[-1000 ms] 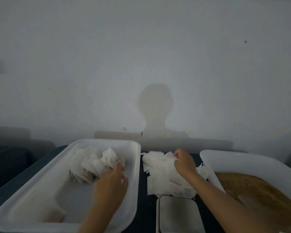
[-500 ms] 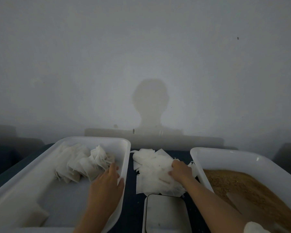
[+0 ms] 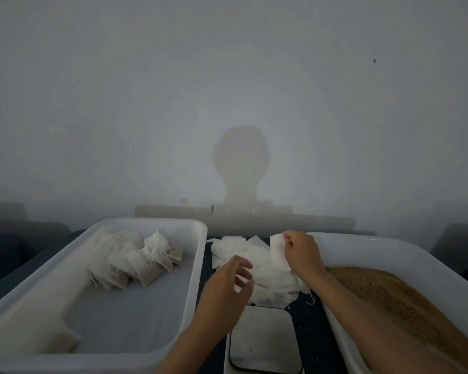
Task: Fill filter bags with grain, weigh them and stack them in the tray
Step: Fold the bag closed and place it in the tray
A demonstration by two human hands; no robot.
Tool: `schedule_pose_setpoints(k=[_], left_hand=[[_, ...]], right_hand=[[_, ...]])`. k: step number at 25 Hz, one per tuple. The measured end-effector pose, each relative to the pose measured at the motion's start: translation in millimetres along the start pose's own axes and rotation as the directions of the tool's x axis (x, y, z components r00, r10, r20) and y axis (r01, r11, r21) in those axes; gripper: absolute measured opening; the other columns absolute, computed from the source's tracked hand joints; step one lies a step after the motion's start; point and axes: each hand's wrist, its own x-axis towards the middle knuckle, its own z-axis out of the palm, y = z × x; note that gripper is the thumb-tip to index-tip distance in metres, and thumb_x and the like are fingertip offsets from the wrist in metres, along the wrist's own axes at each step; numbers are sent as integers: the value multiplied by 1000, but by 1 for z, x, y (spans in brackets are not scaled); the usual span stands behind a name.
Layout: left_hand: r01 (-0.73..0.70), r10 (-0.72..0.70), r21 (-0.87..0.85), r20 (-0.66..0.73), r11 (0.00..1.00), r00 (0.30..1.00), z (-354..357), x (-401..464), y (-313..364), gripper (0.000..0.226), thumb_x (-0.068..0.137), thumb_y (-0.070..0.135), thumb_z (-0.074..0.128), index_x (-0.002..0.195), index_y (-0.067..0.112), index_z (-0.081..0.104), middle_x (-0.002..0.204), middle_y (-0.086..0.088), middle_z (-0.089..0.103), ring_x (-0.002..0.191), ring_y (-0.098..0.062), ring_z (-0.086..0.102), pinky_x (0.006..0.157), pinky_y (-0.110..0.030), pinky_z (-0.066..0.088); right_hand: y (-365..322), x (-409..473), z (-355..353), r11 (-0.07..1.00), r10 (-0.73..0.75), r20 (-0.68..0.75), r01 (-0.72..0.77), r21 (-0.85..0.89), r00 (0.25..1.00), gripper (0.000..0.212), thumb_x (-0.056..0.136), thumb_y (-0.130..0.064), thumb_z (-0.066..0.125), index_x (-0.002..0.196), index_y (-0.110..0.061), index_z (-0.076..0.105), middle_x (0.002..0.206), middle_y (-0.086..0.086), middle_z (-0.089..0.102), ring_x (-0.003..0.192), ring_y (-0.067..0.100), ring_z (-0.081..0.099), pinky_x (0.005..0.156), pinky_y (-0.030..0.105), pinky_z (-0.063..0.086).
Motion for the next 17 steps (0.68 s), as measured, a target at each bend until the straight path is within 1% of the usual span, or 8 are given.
schedule_pose_setpoints(k=[2,3,5,7,10,12,14,17], left_hand=[[42,-24,-220,82,975,996,14,2,15,16,92,23,58,103,29,49,103,14,58,89,3,58,75,-17,52],[47,-21,-291,91,956,996,20,3,21,17,92,24,59,105,27,49,107,13,56,93,1,58,75,-19,54],[32,-9,-370,66,928,998,31,1,30,19,91,28,60,107,24,49,111,8,55,98,-2,59,76,-19,54],[-5,13,-360,18,933,1000,42,-3,36,20,89,32,62,102,22,51,106,5,56,96,-6,58,75,-24,55],[-65,64,-240,-12,969,998,57,-8,42,24,85,35,66,95,22,49,95,5,54,88,-9,55,73,-31,54],[-86,86,-223,-13,971,996,66,-9,48,21,86,33,65,92,20,50,92,5,54,85,-10,55,71,-32,54],[-109,102,-195,-47,975,994,73,-9,53,16,88,30,63,89,18,53,90,4,56,84,-8,56,71,-29,54],[-125,115,-125,-85,984,990,84,-5,62,12,89,29,62,85,18,57,86,7,58,81,-5,57,72,-24,52]], right_hand=[[-11,-19,-17,990,-13,9,11,138,1000,23,95,-2,46,103,5,66,98,18,69,91,30,65,81,41,53],[-16,-31,-25,978,-7,49,-3,210,999,24,96,-4,49,111,-1,66,104,14,69,93,24,66,83,35,56],[-20,-55,-38,952,-9,124,-30,304,992,26,96,-6,50,118,-8,64,108,10,69,91,16,68,78,25,57],[-18,-71,-49,955,-15,157,-32,293,988,29,97,-8,50,124,-11,61,114,7,68,94,13,67,77,21,57],[-11,-86,-60,971,0,186,-45,236,983,37,98,-12,49,135,-12,51,126,6,62,108,15,63,81,14,51],[-5,-92,-68,979,10,201,-51,198,979,40,99,-12,47,139,-13,47,129,7,61,112,15,62,89,17,50],[1,-96,-75,981,12,203,-51,185,979,42,98,-10,48,140,-13,45,126,9,63,107,14,64,93,22,51],[11,-99,-85,978,25,191,-64,200,981,46,94,-7,54,138,-15,47,108,5,71,88,4,67,78,14,53]])
